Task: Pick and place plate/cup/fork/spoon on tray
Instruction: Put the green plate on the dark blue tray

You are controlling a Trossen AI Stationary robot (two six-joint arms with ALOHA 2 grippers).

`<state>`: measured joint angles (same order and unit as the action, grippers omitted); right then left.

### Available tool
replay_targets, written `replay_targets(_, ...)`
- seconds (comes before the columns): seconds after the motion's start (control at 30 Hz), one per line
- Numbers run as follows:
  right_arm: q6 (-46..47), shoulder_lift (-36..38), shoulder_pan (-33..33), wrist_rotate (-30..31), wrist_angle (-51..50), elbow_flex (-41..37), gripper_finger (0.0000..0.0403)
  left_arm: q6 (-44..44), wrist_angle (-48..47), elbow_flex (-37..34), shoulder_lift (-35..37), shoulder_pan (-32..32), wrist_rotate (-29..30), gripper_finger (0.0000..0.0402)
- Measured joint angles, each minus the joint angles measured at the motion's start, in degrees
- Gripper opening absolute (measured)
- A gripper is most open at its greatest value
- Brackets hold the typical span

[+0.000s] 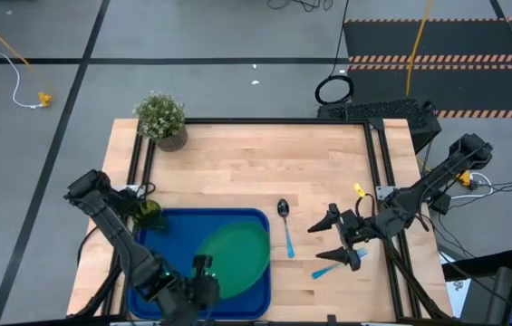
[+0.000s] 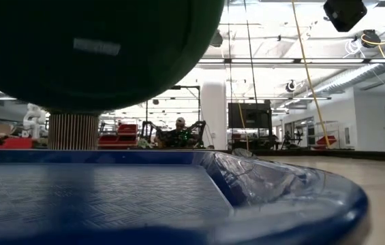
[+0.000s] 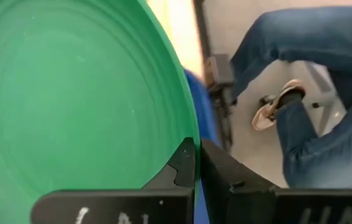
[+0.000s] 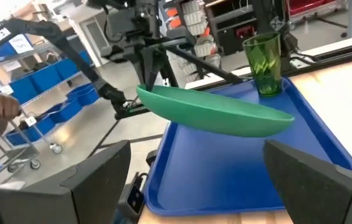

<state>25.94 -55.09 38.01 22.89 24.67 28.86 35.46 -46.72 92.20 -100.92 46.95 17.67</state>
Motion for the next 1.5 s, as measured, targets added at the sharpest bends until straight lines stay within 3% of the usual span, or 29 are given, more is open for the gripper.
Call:
replay_targets(0.33,0.41,-1.77,4.89,7.4,0.58,0.0,0.0357,1.08,-3.16,0.0,-1.03,1.67,0.63,0.0007)
replay_targets(0.97,0.84,-3.04,5.23,7.59,0.85,0.0,0.0357,7.9,-12.25,0.0,-10.09,1.58,-5.54,0.0009)
replay_targets(1.5,0.63,-3.04,5.23,7.59,1.11,0.0,0.0357,19.18,-20.59,-0.11,-11.23,1.45,-7.4,0.0019)
